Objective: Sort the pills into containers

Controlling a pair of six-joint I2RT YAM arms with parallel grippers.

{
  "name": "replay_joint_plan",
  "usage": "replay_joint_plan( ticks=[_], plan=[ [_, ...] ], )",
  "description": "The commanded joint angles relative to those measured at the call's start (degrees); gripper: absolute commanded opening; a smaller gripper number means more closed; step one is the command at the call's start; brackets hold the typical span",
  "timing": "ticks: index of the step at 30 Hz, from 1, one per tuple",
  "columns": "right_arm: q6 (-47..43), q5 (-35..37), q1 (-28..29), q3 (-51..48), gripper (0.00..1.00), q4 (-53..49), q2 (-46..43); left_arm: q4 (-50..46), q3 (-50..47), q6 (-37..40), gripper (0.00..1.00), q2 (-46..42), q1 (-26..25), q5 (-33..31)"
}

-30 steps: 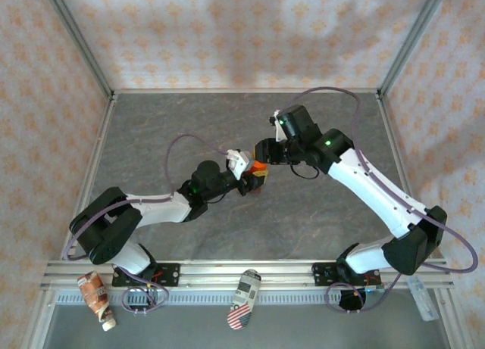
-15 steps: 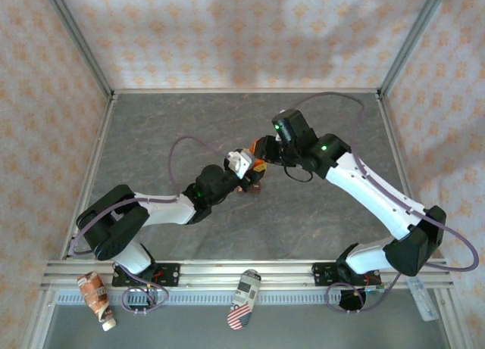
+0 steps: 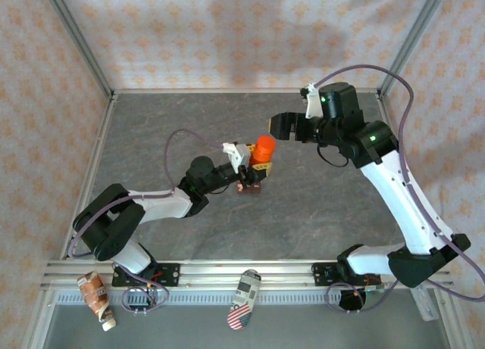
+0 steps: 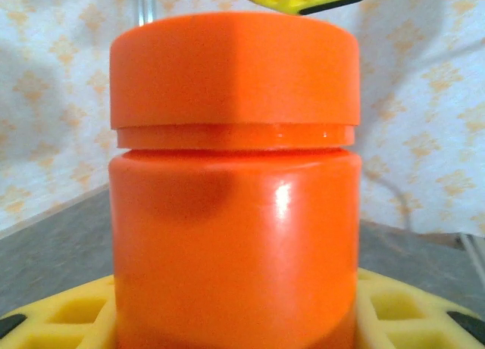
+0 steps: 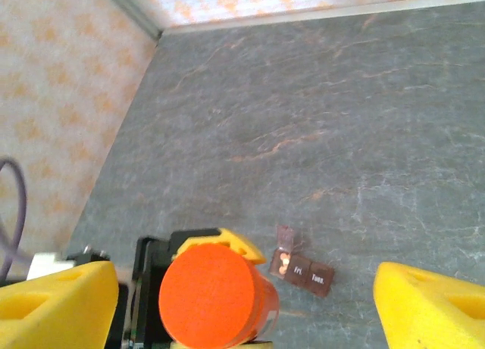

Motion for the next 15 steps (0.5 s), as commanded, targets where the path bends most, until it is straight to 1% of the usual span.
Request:
replay_joint_plan(
  ticks=[1, 4, 8, 11, 15],
  plan=[
    [-7.8, -6.4, 0.2, 2.4, 0.88, -8.3, 3.4, 4.2, 3.0, -5.7, 0.0, -0.7, 0.3, 9.4],
    [-9.0, -8.1, 0.7, 3.5, 0.89, -9.9, 4.6, 4.2, 3.7, -7.1, 0.0, 0.0, 0.5, 11.0],
    [-9.7, -7.7, 2.9, 3.3, 0.89, -10.9, 5.8, 4.5, 4.2, -7.6, 0.0, 0.8, 0.6, 11.5],
    [-10.1, -6.3, 4.5, 2.2, 0.87, -11.2, 6.3, 4.5, 4.4, -7.9, 0.0, 1.3, 0.7, 11.7],
    [-9.8, -6.0, 5.4, 0.0, 0.83, -10.6, 6.3, 4.5, 4.5, -8.1, 0.0, 1.5, 0.7, 11.8]
  ],
)
